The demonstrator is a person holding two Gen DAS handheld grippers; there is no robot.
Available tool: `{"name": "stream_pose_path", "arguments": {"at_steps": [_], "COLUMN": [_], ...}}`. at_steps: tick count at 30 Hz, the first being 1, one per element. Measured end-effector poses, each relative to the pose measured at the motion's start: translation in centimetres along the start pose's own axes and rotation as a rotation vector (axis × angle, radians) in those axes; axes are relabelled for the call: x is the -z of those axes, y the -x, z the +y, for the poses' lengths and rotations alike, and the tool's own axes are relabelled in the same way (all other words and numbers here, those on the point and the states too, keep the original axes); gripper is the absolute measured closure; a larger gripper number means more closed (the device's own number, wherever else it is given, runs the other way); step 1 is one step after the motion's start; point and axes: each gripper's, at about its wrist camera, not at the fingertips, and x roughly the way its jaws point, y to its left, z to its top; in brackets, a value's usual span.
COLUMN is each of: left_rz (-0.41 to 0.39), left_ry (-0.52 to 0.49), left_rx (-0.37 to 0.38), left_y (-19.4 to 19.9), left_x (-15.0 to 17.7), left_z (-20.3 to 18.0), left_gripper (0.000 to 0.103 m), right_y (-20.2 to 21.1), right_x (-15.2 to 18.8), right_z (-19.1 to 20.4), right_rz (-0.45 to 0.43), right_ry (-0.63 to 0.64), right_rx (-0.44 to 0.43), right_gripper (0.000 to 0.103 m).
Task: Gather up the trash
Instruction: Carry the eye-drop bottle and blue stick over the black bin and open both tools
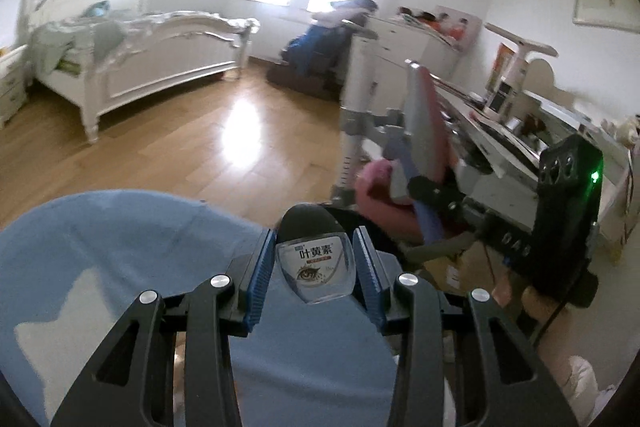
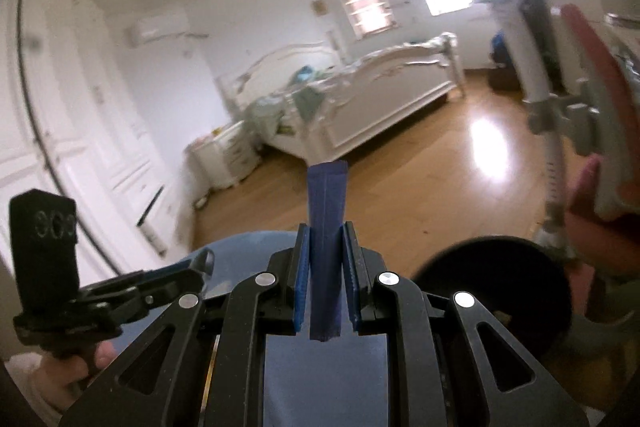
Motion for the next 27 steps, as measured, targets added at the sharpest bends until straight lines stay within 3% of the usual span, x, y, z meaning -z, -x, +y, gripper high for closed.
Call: {"name": "stream_pose_path", "arguments": {"at_steps": [7,11,16,27], "left_rz": [0.040,0.067,0.125,0.198], "left_ry": [-0.043,-0.042,-0.006,0.022], "left_rx": [0.077,0.114,0.148,0.165], "left_y": [-5.2,-7.9,-11.5,-15.6], "left_x": [-1.7,-2.5,-3.0,-2.4], "left_z": [-4.5,-5.4,-5.5,-4.8], "left_gripper": [0.063,0.063,0.063,0.063], "right_y": [2.1,1.0,-0.2,-2.7], "right_x": [1.6,2.2,2.9,3.8], "right_z": [-6.3,-8.5,-10.6,-14.3], "right_rz": [-0.025,-0.015,-0.005,0.022], "right_ry": [-0.066,-0.104,-0.138,-0.200], "right_rx": [0.070,0.095,0.115,0.132], "right_gripper": [0.086,0.086,0.086,0.086]}}
